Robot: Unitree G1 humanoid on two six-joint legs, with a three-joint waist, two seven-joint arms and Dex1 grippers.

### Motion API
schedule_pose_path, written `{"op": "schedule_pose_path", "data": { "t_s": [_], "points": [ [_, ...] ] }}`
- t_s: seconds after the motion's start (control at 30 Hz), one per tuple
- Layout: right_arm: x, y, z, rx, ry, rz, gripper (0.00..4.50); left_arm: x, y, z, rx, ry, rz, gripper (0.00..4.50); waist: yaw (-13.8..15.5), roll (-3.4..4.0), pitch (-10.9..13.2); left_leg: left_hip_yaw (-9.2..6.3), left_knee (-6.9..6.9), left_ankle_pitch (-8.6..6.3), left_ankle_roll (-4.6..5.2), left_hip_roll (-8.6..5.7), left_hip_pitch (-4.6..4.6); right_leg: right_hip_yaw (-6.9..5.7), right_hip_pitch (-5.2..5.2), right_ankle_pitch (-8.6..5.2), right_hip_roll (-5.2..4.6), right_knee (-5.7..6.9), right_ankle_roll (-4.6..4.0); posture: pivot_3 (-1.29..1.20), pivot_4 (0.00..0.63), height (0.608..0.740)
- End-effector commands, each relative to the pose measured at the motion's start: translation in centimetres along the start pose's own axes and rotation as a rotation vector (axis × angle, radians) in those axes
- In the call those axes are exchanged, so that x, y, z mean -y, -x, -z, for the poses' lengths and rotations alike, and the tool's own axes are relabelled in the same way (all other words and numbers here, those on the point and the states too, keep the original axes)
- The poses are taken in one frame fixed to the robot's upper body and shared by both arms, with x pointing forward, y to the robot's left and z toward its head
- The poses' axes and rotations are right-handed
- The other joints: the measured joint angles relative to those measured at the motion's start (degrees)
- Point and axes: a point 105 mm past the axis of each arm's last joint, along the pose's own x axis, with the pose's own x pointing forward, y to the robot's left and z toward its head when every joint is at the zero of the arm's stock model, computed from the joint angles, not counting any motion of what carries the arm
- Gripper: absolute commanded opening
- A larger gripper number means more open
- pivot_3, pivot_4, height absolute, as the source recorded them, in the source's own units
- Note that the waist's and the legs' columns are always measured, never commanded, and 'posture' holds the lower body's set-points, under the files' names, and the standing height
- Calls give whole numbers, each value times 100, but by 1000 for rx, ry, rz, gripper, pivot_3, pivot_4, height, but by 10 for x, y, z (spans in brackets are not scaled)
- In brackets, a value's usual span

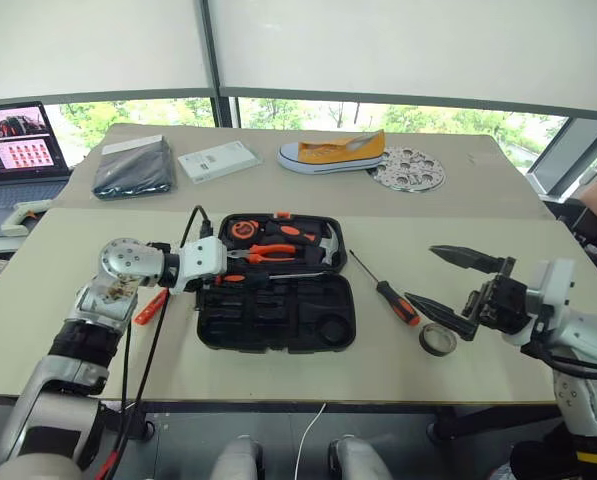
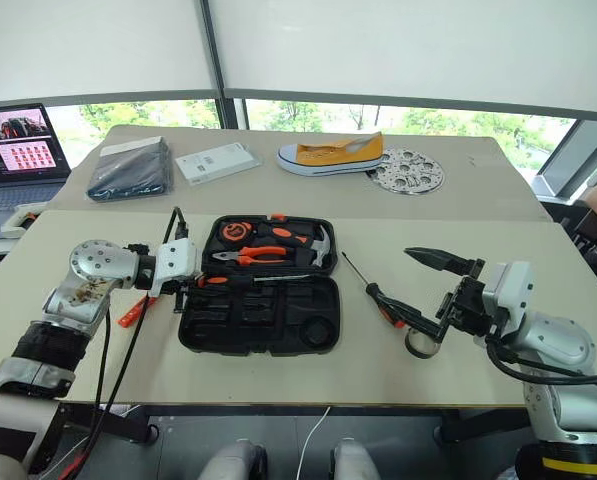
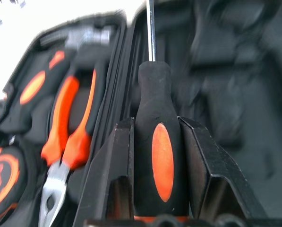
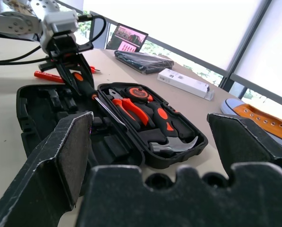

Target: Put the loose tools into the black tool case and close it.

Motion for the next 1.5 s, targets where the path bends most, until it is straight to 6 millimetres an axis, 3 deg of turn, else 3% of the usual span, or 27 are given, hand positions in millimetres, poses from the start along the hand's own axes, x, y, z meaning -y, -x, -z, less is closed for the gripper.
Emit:
{"op": "schedule_pose_path", "data": {
  "t_s": [0.03, 0.47, 0.53, 0.7, 0.87, 1.0, 1.2, 1.37, 1.5],
  "points": [
    [1, -2, -15, 66, 5, 35, 4500, -12, -3, -1, -43, -61, -26, 903, 15, -1, 0, 0, 1, 0, 0, 0, -3, 0, 0, 1, 0, 0, 1, 0, 150, 740],
    [-6, -3, -11, 84, -59, 67, 4500, -1, -12, 17, -117, -79, 35, 903, 43, 0, 0, 0, 9, 0, 0, 0, -2, 0, 2, 3, -1, 3, 5, 0, 150, 740],
    [-8, -4, -9, 86, -74, 62, 4500, -2, -13, 10, -76, -71, 18, 1915, 43, 0, 0, 0, 11, 0, 0, -1, -1, 0, 2, 3, -2, 7, 4, 0, 150, 740],
    [-12, -3, -6, 83, -143, 47, 4500, -16, -7, -5, 45, -67, -91, 3599, 45, 0, 0, -1, 15, 0, 0, 0, -4, -1, 1, 3, -2, 8, 4, 0, 150, 740],
    [-18, 0, 0, 66, -237, 37, 4500, -18, -4, -19, 191, 72, -153, 3599, 41, 1, 0, -2, 15, 0, 0, 1, -7, 0, -1, 4, -2, 8, 3, 0, 150, 740],
    [-16, 3, 3, 63, -247, 58, 4500, -19, -7, -10, 221, 232, -237, 2467, 31, 0, 0, -2, 17, 0, 0, 2, -5, 0, 1, 4, -2, 9, 4, 0, 150, 740],
    [-12, 4, 4, 68, -247, 80, 4500, -7, -26, 6, 136, 325, -264, 156, 36, 0, 0, -4, 22, 0, 0, 2, -2, 0, 2, 4, 1, 13, 6, 0, 150, 740],
    [-12, 5, 5, 60, -249, 86, 4500, 18, -43, 7, 95, 310, -161, 14, 50, 3, -2, -4, 22, 0, 0, 1, 2, 0, 7, 5, 0, 12, 5, 0, 150, 740],
    [-13, 6, 7, 54, -253, 93, 4500, 27, -50, 22, -8, 288, -143, 14, 64, 5, -6, -4, 22, 0, 0, -1, 6, 0, 13, 5, -2, 11, 5, 0, 150, 740]
  ]
}}
